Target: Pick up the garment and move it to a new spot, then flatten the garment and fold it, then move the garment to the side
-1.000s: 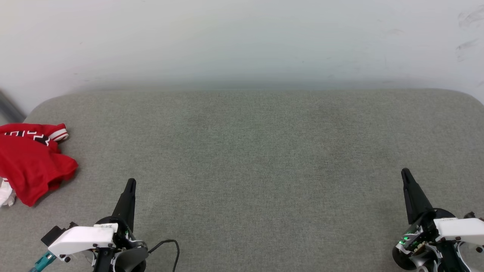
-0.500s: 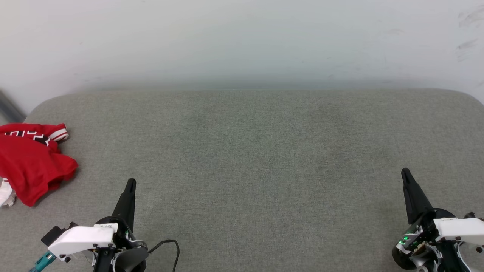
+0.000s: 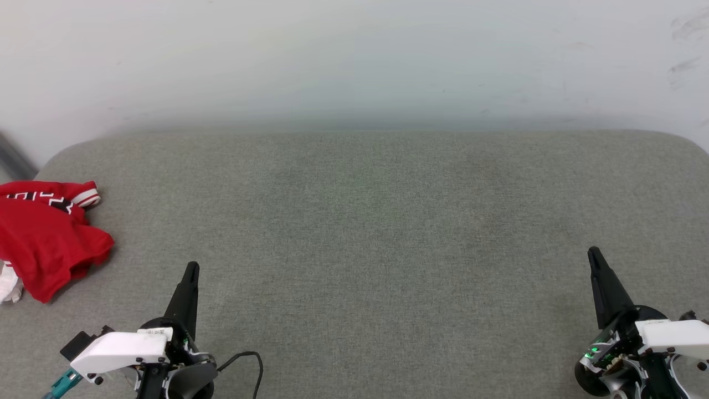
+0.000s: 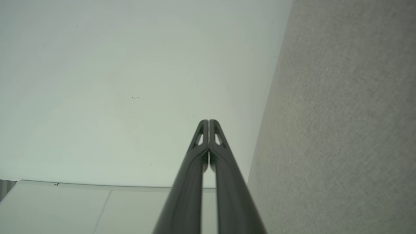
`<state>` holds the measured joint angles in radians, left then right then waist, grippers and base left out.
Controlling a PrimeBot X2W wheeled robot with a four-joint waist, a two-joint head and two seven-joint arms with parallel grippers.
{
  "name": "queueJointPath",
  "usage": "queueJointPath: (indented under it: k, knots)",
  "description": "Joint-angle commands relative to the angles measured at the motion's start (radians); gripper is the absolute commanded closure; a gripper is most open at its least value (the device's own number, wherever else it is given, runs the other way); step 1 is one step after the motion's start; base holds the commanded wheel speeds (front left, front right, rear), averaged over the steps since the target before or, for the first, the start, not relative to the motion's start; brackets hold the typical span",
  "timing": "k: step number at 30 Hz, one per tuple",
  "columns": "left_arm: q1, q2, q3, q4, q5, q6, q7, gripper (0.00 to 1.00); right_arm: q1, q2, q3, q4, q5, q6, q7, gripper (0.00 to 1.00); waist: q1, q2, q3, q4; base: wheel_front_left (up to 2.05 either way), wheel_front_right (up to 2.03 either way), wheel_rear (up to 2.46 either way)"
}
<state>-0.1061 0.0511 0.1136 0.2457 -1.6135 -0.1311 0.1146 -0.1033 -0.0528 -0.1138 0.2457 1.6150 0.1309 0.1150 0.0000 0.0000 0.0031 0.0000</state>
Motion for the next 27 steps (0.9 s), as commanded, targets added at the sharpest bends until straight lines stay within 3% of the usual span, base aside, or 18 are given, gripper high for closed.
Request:
queueJointPath:
  k: [1,6,7,19,27]
  knots:
    - [-0.007,-0.001,0.002,0.0,0.002,-0.002,0.001,1.0,-0.013,0.004,0.0,0.001,-0.004,0.0,0.001,1.0,0.0,0.0,0.0,0.0,0.0,0.0,0.0]
    - [-0.007,-0.001,0.002,0.0,0.002,-0.002,0.001,1.0,-0.013,0.004,0.0,0.001,-0.004,0.0,0.001,1.0,0.0,0.0,0.0,0.0,0.0,0.0,0.0]
    - [0.0,0.0,0.0,0.0,0.0,0.0,0.0,0.0,0.0,0.0,0.0,0.0,0.0,0.0,0.0,0.0,0.0,0.0,0.0,0.0,0.0,0.0,0.0]
    - [0.032,-0.003,0.012,-0.004,0.064,0.002,-0.045,0.0,0.036,0.001,-0.002,0.011,-0.061,0.0,-0.045,0.0,0.0,0.0,0.002,-0.001,0.0,0.0,0.0]
    - [0.031,-0.003,0.017,-0.061,0.224,0.055,-0.083,0.0,0.04,0.001,-0.015,-0.039,-0.213,0.0,-0.083,0.0,0.0,0.0,0.006,-0.001,0.0,0.0,0.0]
